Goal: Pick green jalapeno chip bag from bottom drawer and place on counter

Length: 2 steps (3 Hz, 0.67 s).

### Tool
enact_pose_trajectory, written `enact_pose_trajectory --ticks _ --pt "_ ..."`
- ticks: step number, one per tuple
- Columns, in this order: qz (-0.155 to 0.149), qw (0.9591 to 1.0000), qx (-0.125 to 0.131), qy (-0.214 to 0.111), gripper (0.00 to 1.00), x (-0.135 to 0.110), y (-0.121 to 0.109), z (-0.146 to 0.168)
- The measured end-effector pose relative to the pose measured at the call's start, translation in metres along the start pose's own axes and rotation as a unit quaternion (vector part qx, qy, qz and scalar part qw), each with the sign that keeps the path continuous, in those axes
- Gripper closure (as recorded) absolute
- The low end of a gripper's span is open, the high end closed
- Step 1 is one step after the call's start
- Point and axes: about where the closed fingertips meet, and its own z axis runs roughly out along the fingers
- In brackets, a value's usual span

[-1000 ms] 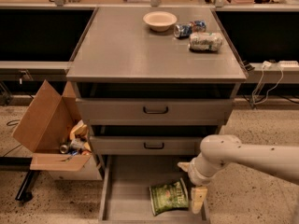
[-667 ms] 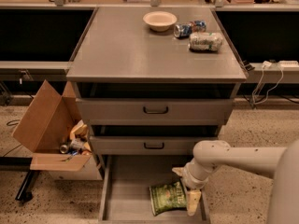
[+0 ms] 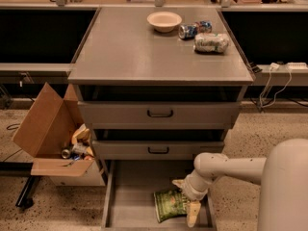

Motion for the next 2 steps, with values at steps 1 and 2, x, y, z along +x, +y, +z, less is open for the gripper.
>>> enact_pose_trajectory --ticks 1,2 --pt "-0.015 0.9999 0.004 -0.003 0.00 0.001 -0.012 0.014" --pt "-0.045 0.9988 0.019 -0.010 0.00 0.008 -0.039 0.040"
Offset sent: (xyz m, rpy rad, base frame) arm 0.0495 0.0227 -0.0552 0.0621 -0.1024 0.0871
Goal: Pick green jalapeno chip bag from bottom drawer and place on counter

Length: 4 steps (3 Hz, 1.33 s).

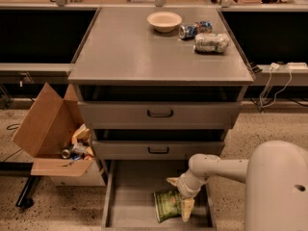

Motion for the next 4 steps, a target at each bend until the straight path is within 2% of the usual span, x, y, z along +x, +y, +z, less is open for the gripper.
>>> enact_pose_trajectory --ticks 1,2,4 --pt "-0.016 0.9998 0.010 -0.004 0.00 0.010 -0.018 0.018" --pt "-0.017 0.9995 0.017 -0.023 0.00 0.034 -0.038 0.046" --pt "-0.017 0.9991 0.020 -0.033 0.00 0.054 -0.059 0.081"
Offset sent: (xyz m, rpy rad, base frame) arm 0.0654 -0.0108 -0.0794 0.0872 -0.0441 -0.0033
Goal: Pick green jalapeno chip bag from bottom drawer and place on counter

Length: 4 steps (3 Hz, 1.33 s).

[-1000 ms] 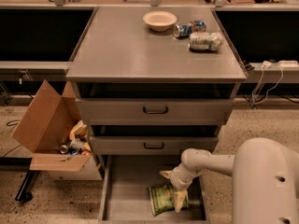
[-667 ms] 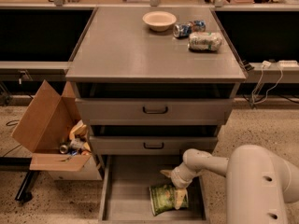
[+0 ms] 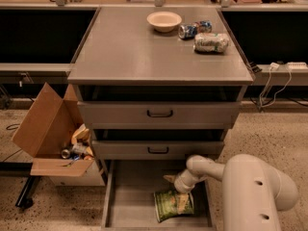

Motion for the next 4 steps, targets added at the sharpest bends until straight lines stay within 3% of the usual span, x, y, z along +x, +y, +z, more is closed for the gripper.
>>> enact_pose_trajectory --ticks 2,4 --pt "0.015 0.9998 -0.010 0.005 0.00 0.022 0.001 0.028" --pt "0.029 0.9991 -0.029 0.013 0.41 0.041 0.004 0.049"
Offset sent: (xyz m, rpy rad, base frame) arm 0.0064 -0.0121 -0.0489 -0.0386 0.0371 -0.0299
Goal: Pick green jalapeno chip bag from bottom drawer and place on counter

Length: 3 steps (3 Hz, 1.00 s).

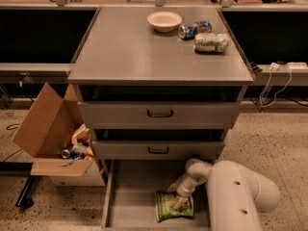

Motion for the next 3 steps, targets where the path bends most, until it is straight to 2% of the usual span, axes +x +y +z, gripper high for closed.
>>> enact_pose_trajectory --ticks 2,3 --pt "0.004 1.0000 -0.005 0.003 0.88 0.006 0.001 0.004" --pt "-0.003 0.9997 0.021 -0.008 1.00 -0.001 0.012 -0.020"
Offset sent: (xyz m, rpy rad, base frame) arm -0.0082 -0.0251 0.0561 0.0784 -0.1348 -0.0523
